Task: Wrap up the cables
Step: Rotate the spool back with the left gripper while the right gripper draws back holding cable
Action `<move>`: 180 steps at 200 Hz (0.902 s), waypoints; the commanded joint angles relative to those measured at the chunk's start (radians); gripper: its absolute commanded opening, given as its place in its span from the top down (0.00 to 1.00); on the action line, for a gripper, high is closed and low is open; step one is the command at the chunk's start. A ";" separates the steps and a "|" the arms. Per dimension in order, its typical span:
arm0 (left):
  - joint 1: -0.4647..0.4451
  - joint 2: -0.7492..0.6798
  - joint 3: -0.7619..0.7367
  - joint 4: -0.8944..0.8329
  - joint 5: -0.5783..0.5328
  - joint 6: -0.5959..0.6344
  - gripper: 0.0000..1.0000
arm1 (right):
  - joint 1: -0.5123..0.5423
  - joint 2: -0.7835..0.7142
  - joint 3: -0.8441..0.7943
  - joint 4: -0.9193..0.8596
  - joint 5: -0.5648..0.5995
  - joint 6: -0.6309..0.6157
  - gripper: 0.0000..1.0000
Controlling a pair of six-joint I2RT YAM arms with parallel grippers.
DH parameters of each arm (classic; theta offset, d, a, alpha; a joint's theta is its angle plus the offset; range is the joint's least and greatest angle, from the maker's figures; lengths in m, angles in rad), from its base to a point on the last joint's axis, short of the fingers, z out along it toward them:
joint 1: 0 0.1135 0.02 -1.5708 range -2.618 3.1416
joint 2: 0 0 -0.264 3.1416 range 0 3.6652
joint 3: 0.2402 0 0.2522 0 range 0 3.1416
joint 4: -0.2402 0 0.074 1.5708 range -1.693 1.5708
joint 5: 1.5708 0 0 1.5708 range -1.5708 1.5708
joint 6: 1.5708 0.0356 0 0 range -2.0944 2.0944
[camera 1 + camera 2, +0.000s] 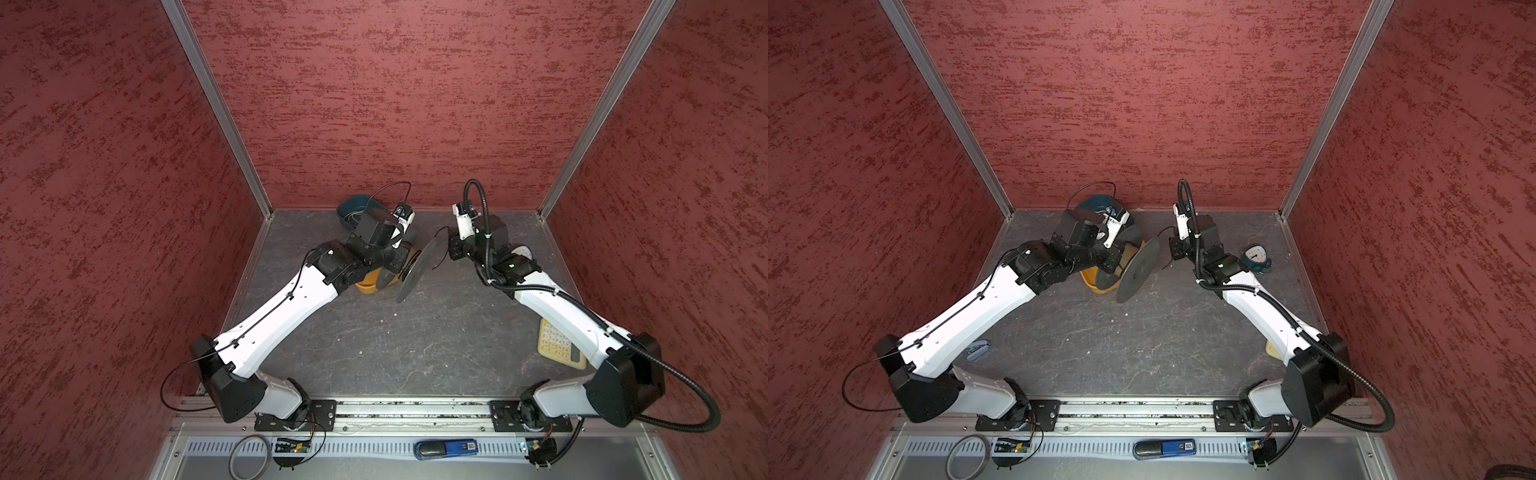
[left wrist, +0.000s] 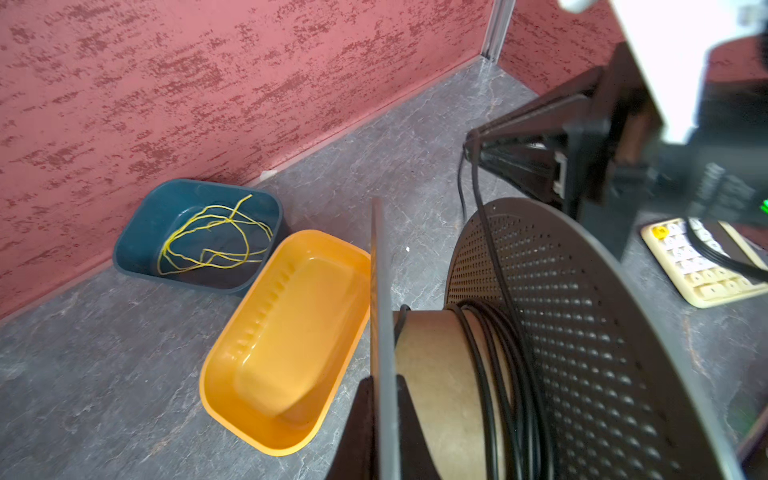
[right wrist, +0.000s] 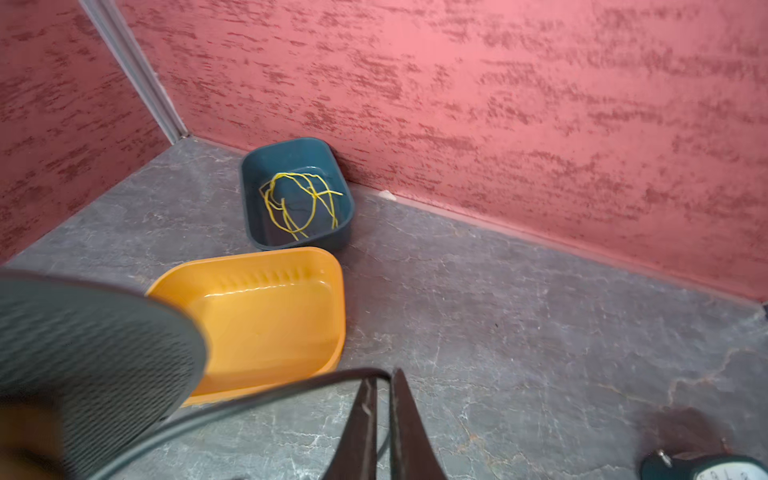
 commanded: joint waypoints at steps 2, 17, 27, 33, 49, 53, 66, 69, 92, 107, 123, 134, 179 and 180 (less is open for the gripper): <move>0.040 -0.058 -0.018 0.113 0.120 -0.055 1.00 | -0.039 0.032 -0.044 0.084 -0.127 0.054 0.90; 0.064 -0.076 -0.035 0.137 0.180 -0.074 1.00 | -0.049 0.060 -0.079 0.126 -0.175 0.078 0.90; 0.078 -0.088 -0.045 0.150 0.200 -0.082 1.00 | -0.056 0.056 -0.109 0.164 -0.210 0.093 0.90; 0.084 -0.096 -0.053 0.162 0.212 -0.086 1.00 | -0.058 0.054 -0.128 0.186 -0.232 0.099 0.89; 0.103 -0.117 -0.073 0.192 0.244 -0.095 1.00 | -0.058 0.043 -0.176 0.232 -0.279 0.116 0.88; 0.107 -0.121 -0.075 0.200 0.250 -0.099 1.00 | -0.058 0.043 -0.187 0.243 -0.290 0.121 0.88; 0.127 -0.130 -0.081 0.214 0.279 -0.113 1.00 | -0.058 0.006 -0.222 0.273 -0.332 0.141 0.86; 0.131 -0.131 -0.082 0.219 0.283 -0.117 1.00 | -0.058 0.000 -0.231 0.279 -0.339 0.145 0.85; 0.163 -0.140 -0.088 0.238 0.297 -0.157 1.00 | -0.058 -0.063 -0.301 0.313 -0.359 0.190 0.75; 0.185 -0.150 -0.100 0.258 0.305 -0.183 1.00 | -0.059 -0.112 -0.340 0.317 -0.379 0.208 0.67; 0.208 -0.158 -0.117 0.282 0.316 -0.211 1.00 | -0.058 -0.160 -0.368 0.314 -0.412 0.223 0.57; 0.224 -0.158 -0.118 0.289 0.328 -0.229 1.00 | -0.058 -0.195 -0.388 0.308 -0.421 0.234 0.50; 0.269 -0.155 -0.125 0.319 0.380 -0.264 1.00 | -0.061 -0.319 -0.455 0.285 -0.380 0.271 0.31; 0.269 -0.155 -0.126 0.320 0.381 -0.264 1.00 | -0.061 -0.321 -0.456 0.283 -0.380 0.271 0.30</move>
